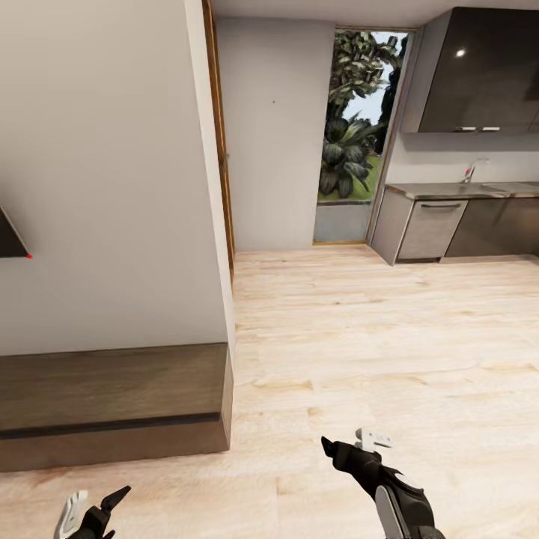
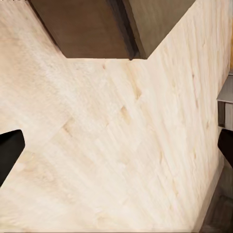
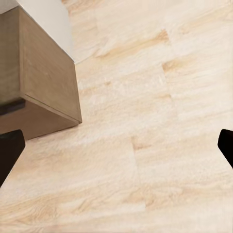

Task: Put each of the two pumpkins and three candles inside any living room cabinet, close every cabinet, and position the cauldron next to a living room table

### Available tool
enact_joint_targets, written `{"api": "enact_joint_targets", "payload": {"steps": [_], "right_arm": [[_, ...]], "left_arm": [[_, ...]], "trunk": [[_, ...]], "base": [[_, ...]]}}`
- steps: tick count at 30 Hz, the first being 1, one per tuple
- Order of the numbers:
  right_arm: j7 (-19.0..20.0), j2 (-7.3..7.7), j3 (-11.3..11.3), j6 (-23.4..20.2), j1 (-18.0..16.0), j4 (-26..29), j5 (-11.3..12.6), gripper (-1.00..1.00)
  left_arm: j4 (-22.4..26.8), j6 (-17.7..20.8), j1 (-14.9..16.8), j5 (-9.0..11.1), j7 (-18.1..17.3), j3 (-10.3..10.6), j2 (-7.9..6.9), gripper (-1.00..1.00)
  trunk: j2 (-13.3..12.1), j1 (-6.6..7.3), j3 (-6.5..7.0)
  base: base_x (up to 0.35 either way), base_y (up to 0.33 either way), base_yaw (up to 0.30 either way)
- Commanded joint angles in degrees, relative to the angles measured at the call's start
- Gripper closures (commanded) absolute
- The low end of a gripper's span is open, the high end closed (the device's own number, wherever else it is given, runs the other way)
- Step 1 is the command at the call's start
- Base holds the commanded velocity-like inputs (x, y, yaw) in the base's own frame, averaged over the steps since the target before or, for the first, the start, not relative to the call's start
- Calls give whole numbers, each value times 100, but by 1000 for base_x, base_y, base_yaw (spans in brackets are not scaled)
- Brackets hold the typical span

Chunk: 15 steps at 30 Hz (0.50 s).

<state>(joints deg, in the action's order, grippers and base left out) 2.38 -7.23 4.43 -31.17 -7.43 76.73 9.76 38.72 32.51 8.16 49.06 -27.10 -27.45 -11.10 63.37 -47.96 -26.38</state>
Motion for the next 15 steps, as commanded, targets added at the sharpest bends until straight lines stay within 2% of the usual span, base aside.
{"api": "enact_joint_targets", "payload": {"steps": [1, 5, 7, 12, 15], "right_arm": [[25, -6, 16, -37, -7, 17, 14, -100], [25, -7, 14, -52, -12, 38, 17, -100], [25, -7, 14, -55, -13, 41, 17, -100], [25, -7, 14, -56, -13, 36, 17, -100], [25, -7, 14, -56, -13, 35, 17, -100]], "left_arm": [[79, -9, 10, 28, -6, 0, 29, -100], [658, -85, 32, 59, 5, 55, 144, -100], [675, -120, 38, 46, 9, 122, 236, -100], [674, -175, 40, 45, 21, 185, 318, -100], [678, -342, 43, 30, 32, 235, 486, -100]], "trunk": [[46, -23, -25], [206, -111, -96], [286, -155, -132], [487, -264, -222], [607, -330, -276]], "base": [[0, 0, 0], [0, 0, 0], [0, 0, 0], [0, 0, 0], [0, 0, 0]]}}
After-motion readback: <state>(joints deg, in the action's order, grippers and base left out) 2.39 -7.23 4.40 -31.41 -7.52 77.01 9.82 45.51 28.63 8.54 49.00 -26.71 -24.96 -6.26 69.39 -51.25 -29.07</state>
